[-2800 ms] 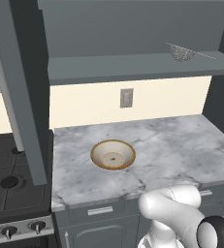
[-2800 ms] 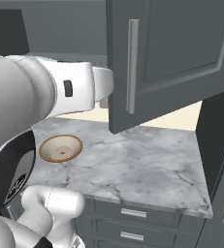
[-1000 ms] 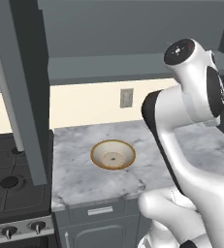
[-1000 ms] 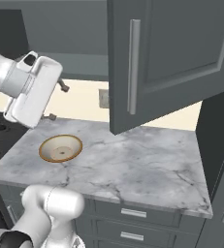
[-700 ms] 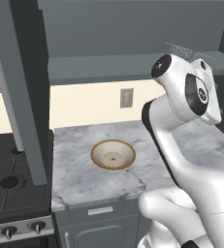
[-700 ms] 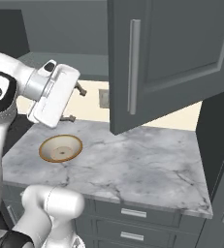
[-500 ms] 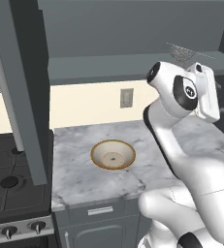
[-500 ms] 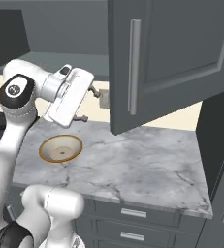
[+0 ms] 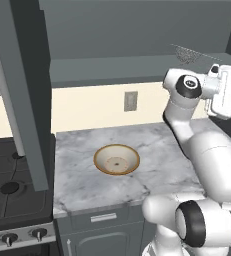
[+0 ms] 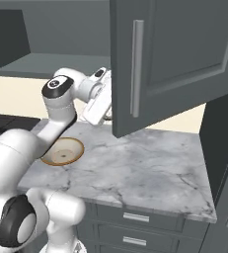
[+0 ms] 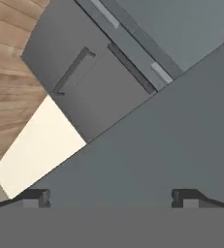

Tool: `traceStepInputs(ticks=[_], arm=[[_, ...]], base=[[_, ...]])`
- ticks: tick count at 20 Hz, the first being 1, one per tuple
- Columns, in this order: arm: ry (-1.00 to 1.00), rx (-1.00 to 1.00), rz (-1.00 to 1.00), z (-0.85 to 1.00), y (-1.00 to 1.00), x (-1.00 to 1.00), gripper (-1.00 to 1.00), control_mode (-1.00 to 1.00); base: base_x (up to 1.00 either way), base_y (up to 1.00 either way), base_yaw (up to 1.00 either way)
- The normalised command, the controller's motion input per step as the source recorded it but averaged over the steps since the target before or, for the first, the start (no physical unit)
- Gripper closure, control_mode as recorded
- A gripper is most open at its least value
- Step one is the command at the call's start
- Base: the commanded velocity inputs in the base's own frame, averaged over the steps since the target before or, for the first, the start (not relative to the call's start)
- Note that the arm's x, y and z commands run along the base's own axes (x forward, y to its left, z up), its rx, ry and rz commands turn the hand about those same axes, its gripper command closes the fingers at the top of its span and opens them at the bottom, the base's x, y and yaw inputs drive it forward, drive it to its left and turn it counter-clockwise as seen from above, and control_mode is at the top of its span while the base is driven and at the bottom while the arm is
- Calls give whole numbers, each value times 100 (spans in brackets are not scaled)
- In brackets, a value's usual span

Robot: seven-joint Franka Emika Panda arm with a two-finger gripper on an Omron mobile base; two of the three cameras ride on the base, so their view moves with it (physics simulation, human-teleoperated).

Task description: Open the cabinet and setup a tea strainer by placing it in the bowl upright.

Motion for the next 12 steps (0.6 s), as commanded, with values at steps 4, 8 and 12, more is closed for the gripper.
traceStepInputs(ticks=[4, 8, 12], arm=[[-11, -1, -38, 17, -100, -48, -100, -100], [-24, 0, -22, 26, -100, -85, -100, -100], [-25, 0, -14, 26, -92, -83, -100, -100]], base=[[0, 0, 0], [0, 0, 0], [0, 0, 0]])
